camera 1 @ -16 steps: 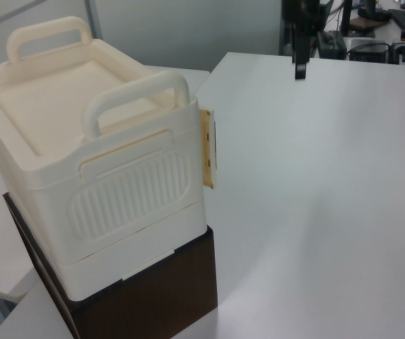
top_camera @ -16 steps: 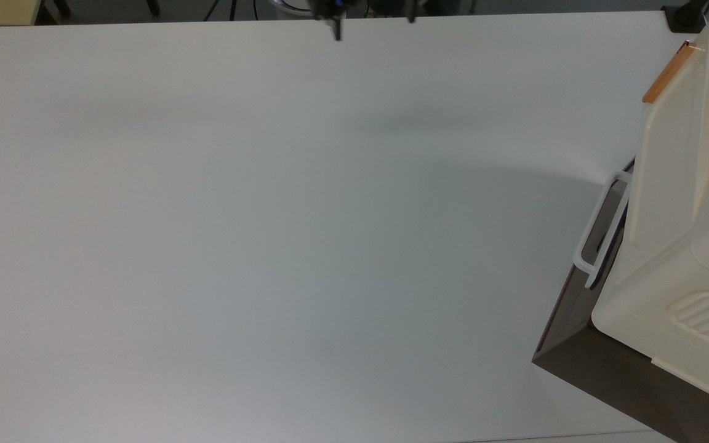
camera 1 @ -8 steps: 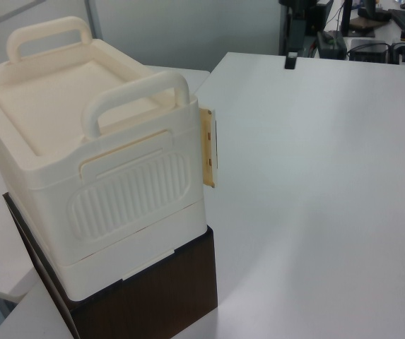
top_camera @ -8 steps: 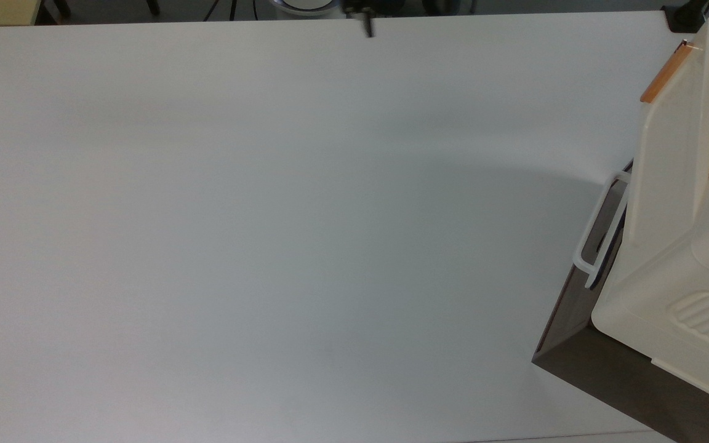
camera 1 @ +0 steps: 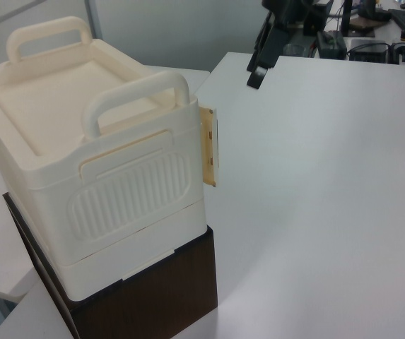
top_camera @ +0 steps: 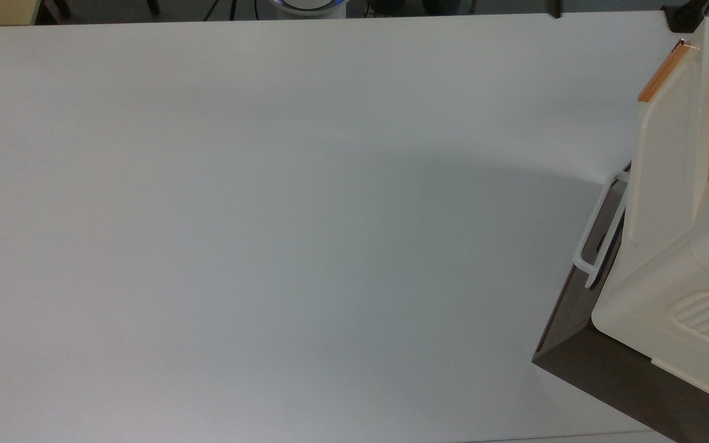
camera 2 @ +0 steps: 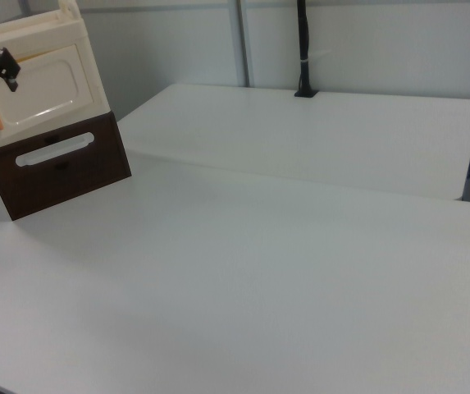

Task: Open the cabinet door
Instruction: 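Pull the door edge outward, swinging the door away from the box, then push the door further open around its hinge with the gripper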

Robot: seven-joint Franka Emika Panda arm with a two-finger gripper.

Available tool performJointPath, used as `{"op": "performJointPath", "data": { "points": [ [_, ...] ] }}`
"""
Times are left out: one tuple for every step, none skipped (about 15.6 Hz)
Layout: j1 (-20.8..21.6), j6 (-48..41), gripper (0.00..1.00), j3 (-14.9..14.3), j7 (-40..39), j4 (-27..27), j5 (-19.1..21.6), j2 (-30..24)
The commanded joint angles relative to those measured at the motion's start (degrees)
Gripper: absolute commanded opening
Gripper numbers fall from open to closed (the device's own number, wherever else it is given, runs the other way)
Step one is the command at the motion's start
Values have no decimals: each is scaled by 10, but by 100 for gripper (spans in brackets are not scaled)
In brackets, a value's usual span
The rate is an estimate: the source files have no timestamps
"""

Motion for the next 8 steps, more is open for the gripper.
{"op": "performJointPath", "data": {
  "points": [
    [56,49,100,-9,93,27,-57,32],
    [60,59,100,-9,113,34,-59,35],
    [66,63,100,-9,129,38,-59,36],
    [73,66,100,-10,141,39,-61,38],
    [79,70,100,-10,153,40,-67,45],
    [83,74,100,-10,168,40,-79,47],
    [86,83,100,-10,186,40,-98,51],
    [89,90,100,-10,203,40,-119,59]
  ]
}}
